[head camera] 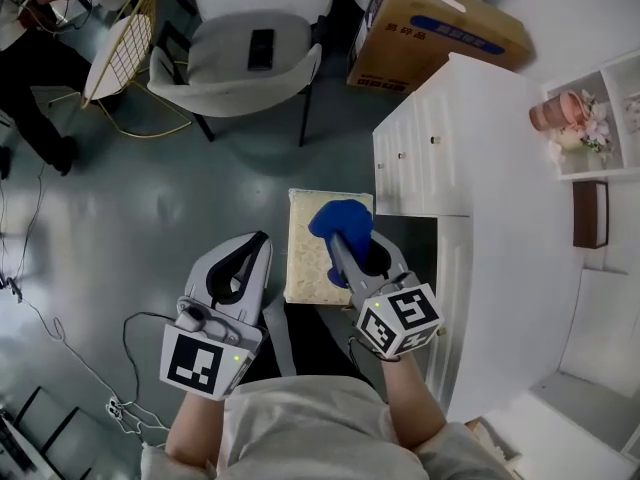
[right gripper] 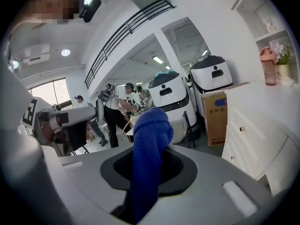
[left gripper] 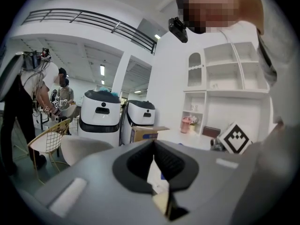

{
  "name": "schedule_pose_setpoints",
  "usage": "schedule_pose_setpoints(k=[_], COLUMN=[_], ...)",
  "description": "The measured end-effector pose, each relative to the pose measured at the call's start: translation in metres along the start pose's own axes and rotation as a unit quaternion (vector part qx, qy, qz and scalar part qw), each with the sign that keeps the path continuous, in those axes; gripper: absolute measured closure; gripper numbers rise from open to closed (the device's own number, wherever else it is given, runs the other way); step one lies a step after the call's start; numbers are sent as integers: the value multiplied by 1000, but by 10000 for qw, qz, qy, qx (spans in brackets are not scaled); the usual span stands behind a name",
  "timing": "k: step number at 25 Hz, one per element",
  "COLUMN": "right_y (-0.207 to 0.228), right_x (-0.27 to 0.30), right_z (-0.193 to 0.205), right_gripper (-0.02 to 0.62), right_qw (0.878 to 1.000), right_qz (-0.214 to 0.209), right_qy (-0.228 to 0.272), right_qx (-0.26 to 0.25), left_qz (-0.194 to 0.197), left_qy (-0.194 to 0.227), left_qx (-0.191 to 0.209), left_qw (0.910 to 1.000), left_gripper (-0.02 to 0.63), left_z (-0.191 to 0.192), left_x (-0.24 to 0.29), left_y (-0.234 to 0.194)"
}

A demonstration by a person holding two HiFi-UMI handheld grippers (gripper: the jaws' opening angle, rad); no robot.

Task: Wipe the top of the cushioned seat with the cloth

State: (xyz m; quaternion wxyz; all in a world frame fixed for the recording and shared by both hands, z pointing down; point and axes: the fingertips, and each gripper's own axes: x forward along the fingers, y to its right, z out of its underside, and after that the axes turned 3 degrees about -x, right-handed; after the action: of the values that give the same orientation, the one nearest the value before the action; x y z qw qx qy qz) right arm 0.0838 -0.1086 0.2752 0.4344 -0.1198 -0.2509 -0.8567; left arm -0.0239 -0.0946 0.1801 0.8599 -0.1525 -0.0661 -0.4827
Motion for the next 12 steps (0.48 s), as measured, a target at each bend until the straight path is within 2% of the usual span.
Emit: schedule_pose_setpoints(k=[12], right_y=[13], right_x=[45], right_z=[70], right_gripper=[511], right_qw=[9976], right_qz=[-167], right_qy=[-639], right_qx=[207], left_qz=[-47], left_qy=[-293], left_qx=[-106], left_qw=[9995], left_gripper=[606], left_z=[49], left_x=[16], left_y=[-20])
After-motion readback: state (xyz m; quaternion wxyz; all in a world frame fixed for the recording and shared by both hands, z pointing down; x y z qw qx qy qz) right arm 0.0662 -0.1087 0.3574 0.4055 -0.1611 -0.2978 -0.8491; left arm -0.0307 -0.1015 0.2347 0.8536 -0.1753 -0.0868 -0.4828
